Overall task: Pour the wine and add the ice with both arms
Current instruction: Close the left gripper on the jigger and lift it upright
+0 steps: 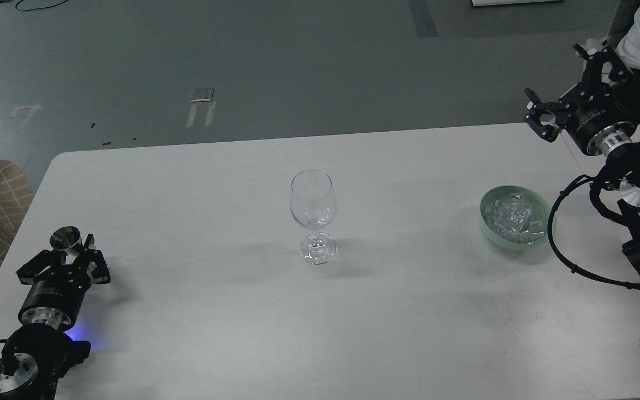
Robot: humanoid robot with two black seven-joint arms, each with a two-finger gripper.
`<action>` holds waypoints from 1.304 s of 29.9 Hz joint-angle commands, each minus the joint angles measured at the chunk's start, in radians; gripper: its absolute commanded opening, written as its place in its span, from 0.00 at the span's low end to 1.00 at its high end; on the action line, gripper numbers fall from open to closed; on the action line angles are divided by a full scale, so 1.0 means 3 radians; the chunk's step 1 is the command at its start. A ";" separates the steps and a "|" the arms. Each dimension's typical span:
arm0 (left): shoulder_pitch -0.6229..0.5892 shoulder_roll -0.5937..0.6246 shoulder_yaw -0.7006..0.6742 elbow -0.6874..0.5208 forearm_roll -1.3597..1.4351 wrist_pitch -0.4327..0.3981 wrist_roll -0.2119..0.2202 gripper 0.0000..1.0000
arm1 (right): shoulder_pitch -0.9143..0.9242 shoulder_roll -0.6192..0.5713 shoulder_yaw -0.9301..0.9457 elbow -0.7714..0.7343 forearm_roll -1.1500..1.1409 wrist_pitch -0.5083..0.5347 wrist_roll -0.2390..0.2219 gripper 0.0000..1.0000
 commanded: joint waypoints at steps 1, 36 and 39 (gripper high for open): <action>0.0014 -0.0035 0.0003 0.0009 0.0020 -0.0083 0.0000 0.26 | -0.0001 -0.0004 0.0000 0.0000 0.0000 -0.0001 0.0002 1.00; 0.0071 -0.0096 -0.0013 -0.0687 -0.0005 -0.0308 0.0000 0.20 | -0.0103 -0.0040 0.0000 0.0102 -0.0005 -0.0042 0.0002 1.00; 0.0071 -0.0107 -0.0007 -0.0707 -0.0005 -0.0313 0.0000 0.20 | -0.0113 -0.0056 0.0000 0.0118 0.0000 -0.0042 0.0002 1.00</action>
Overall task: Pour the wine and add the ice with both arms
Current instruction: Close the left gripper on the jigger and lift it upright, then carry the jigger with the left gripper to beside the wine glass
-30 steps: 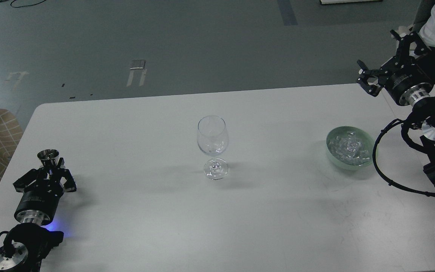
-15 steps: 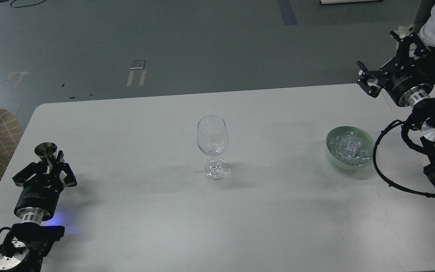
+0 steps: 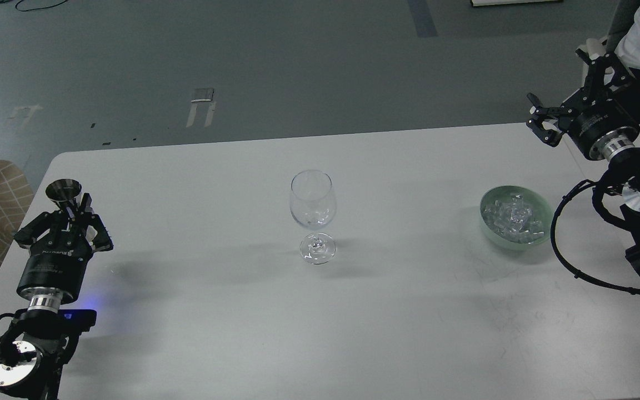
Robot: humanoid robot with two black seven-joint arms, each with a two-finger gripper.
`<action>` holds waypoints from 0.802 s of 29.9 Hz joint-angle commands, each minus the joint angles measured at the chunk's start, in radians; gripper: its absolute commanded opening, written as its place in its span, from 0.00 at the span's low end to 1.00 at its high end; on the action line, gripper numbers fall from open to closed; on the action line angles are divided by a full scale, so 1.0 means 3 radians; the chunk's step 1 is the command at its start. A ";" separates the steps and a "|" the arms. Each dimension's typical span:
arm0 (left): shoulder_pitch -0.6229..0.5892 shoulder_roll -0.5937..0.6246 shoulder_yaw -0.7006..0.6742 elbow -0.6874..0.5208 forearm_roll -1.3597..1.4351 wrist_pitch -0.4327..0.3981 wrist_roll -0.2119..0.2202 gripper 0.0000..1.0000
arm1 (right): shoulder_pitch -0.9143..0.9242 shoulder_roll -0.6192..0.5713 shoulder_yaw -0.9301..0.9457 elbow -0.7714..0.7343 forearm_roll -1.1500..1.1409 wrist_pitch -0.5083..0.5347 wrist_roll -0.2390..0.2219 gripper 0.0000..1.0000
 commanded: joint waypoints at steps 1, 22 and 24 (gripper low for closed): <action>0.0003 -0.0015 0.0006 -0.0027 -0.0002 -0.0024 0.0000 0.20 | -0.0013 -0.0010 0.0000 0.0012 0.0000 0.0000 0.0000 1.00; 0.0105 -0.0428 0.0430 -0.0676 0.0008 0.0312 -0.0005 0.17 | -0.0176 -0.0045 0.0031 0.0201 0.0000 -0.0005 -0.0005 1.00; 0.0095 -0.0454 0.0492 -0.0682 0.0013 0.0338 -0.0005 0.17 | -0.0177 -0.0045 0.0031 0.0201 0.0000 -0.0005 -0.0005 1.00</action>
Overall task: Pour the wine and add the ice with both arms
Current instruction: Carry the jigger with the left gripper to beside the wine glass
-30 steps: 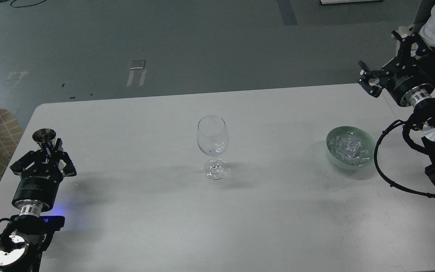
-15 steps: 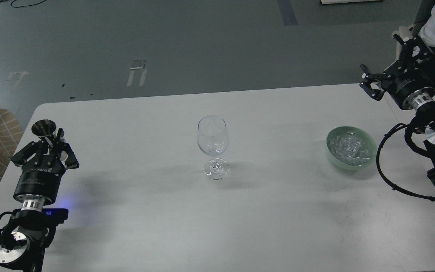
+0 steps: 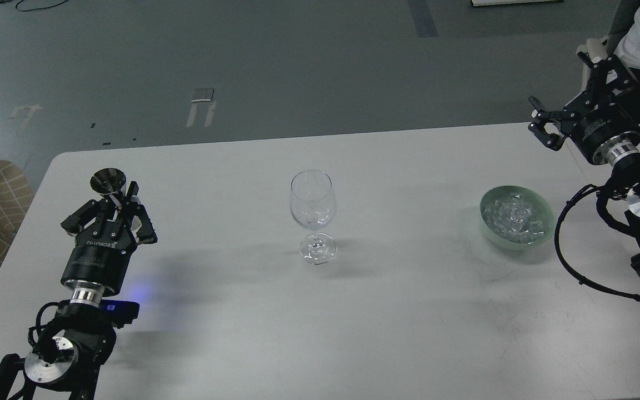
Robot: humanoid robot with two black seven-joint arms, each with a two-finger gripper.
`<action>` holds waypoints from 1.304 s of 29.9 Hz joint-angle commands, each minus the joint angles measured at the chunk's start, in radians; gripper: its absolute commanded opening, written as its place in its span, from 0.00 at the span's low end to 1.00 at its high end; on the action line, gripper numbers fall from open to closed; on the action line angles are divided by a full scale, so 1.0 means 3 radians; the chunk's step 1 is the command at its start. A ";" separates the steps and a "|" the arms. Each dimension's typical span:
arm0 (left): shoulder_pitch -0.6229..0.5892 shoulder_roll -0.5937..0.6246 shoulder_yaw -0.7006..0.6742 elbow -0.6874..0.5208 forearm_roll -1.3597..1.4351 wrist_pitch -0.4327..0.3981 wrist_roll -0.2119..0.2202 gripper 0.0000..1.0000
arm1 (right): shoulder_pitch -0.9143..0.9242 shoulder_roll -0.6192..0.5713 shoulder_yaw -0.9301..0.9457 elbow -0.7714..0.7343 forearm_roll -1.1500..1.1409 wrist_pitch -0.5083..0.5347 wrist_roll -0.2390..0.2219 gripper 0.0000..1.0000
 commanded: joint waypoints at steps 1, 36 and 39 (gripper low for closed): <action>-0.0034 -0.0078 0.0169 -0.0035 0.0006 0.0074 -0.0006 0.17 | -0.0009 -0.0002 0.0003 0.0000 0.0000 0.0000 0.0000 1.00; -0.0193 -0.0027 0.0885 -0.0556 0.0491 0.0616 0.0122 0.17 | -0.0131 -0.0002 0.0090 -0.0010 0.0000 0.0006 0.0000 1.00; -0.0239 -0.0037 0.0885 -0.0556 0.0491 0.0662 0.0122 0.17 | -0.0126 -0.0002 0.0090 -0.0010 0.0000 0.0011 0.0000 1.00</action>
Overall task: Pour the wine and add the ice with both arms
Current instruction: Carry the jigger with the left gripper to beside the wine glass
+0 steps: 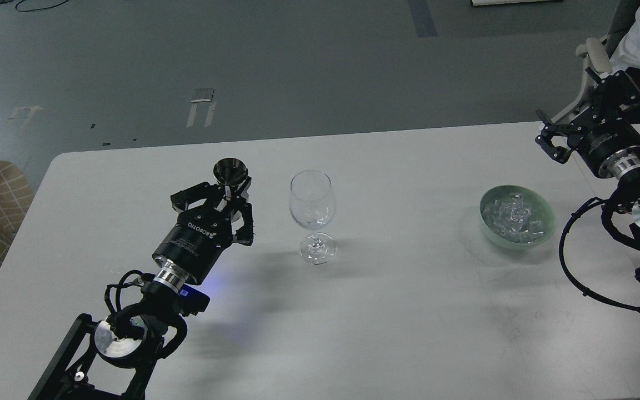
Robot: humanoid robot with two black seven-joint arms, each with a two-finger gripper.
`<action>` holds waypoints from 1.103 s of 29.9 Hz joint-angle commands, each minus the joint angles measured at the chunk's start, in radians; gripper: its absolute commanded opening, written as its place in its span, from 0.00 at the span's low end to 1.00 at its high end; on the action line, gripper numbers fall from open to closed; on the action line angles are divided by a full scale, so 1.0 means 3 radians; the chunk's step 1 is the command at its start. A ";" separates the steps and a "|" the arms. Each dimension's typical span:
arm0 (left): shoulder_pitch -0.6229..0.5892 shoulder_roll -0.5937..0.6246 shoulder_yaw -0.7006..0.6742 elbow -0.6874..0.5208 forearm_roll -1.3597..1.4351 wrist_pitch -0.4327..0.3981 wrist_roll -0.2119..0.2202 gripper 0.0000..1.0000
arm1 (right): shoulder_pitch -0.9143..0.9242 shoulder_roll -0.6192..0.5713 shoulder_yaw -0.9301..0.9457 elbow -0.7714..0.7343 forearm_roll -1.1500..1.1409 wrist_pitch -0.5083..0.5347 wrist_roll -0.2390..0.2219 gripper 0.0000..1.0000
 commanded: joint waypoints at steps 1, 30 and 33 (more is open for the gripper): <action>-0.0074 -0.0012 0.0001 -0.0007 0.0001 0.0082 0.0009 0.17 | 0.0002 0.0000 0.0001 0.0000 0.0000 0.0005 -0.0002 1.00; -0.0458 0.0136 0.0236 0.0024 0.0368 0.0471 0.0085 0.17 | -0.0044 -0.0041 0.0057 -0.0020 0.0000 0.0035 -0.0002 1.00; -0.0458 0.0162 0.0236 0.0003 0.0450 0.0476 0.0091 0.17 | -0.0044 -0.0031 0.0057 -0.0015 0.0000 0.0035 -0.0002 1.00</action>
